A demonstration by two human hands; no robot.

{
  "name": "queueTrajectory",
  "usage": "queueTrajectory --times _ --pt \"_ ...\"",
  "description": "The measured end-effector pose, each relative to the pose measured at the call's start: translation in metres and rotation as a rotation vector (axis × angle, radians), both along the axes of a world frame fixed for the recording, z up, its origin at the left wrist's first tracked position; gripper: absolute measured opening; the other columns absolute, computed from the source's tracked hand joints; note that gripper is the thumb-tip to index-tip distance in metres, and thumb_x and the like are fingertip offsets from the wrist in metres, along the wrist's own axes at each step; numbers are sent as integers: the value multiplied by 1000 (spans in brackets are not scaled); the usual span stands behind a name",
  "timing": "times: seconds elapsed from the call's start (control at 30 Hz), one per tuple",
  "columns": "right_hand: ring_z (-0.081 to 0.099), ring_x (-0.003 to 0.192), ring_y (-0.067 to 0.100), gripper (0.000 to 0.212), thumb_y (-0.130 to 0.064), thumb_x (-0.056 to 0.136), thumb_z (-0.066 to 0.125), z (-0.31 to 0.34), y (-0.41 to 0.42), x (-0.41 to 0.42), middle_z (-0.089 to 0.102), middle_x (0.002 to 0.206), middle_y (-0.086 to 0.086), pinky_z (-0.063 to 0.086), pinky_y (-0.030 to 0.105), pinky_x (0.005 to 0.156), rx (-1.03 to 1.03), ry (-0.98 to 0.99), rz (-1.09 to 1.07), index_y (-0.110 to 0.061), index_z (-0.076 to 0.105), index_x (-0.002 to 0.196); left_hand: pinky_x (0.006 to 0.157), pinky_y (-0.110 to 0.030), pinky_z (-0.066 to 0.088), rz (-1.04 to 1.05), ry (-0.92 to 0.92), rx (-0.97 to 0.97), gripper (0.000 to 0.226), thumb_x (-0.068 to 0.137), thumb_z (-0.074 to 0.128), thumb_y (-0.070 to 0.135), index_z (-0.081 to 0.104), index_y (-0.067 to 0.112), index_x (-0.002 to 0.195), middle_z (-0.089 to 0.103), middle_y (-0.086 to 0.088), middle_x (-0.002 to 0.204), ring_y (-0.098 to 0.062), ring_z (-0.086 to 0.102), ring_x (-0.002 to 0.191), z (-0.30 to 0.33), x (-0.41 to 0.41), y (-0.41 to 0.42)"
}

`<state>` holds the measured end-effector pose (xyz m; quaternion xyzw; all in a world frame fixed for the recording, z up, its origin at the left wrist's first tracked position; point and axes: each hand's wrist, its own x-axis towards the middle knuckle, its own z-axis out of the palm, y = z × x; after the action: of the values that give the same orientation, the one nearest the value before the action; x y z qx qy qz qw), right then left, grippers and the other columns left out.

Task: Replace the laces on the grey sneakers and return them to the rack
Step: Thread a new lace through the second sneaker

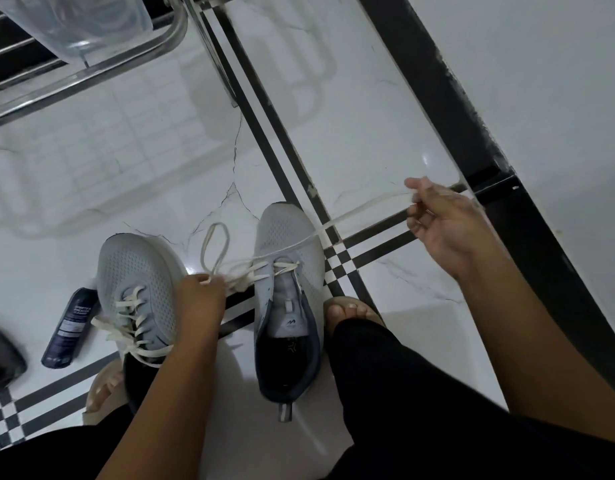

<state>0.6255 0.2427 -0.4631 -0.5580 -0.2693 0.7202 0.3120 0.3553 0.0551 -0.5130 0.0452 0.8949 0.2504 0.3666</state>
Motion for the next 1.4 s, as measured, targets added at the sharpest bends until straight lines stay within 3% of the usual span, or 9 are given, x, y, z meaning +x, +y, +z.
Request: queueTrajectory --times 0.13,0.3,0.4,0.63,0.87,1.03,1.2,1.3,1.4 --pt "63 70 12 12 -15 86 70 6 -27 -40 70 81 4 52 24 70 129 -208 312 -9 68 96 92 -27 41 -335 322 327 39 97 48 13 46 13 136 52 -2 131 -15 51 115 41 31 32" --pt "66 61 8 16 -16 82 75 15 -46 -79 69 70 4 53 19 59 292 -288 499 -11 61 86 80 -16 46 -757 -198 451 22 100 46 26 60 29 117 65 17 104 6 57 97 62 49 65" --pt "62 60 5 12 -20 81 76 17 -40 -77 66 69 0 55 21 61 343 -346 464 -14 65 83 71 -15 45 -735 -167 438 17 97 53 26 68 27 89 66 9 80 1 61 76 56 40 64" --pt "68 75 10 15 -3 93 59 10 -36 -66 71 87 10 58 20 74 268 -317 567 -4 70 104 57 -25 37 -783 124 140 17 96 53 28 66 25 85 55 9 66 -13 51 66 53 18 48" --pt "68 73 2 4 -13 89 64 3 -49 -86 71 77 -9 56 29 81 495 -535 706 -16 67 89 77 -37 48 -835 487 -79 23 95 50 31 69 18 99 69 -6 94 -30 61 88 58 -1 48" --pt "58 72 1 7 -15 85 70 6 -49 -96 64 78 -13 42 4 67 569 -565 647 -20 74 87 81 -40 45 -747 595 -81 30 94 52 42 66 20 107 65 -10 99 -33 60 92 68 -17 45" --pt "58 74 -6 11 -12 85 70 -1 -60 -100 66 82 -13 42 0 67 493 -512 737 -19 75 93 106 -39 35 -882 227 232 35 95 52 34 56 28 130 57 4 129 -14 51 120 57 5 48" --pt "57 68 -2 11 -14 81 75 -4 -62 -99 63 74 -12 48 13 67 463 -506 688 -22 68 83 75 -2 39 -803 -43 349 16 95 57 21 70 25 104 68 16 96 13 58 85 57 26 49" --pt "62 70 4 15 -14 79 77 -5 -60 -96 66 73 -7 57 28 77 419 -482 668 -24 66 78 60 1 38 -679 -69 363 8 92 62 21 70 21 90 68 12 80 13 58 71 50 31 49"
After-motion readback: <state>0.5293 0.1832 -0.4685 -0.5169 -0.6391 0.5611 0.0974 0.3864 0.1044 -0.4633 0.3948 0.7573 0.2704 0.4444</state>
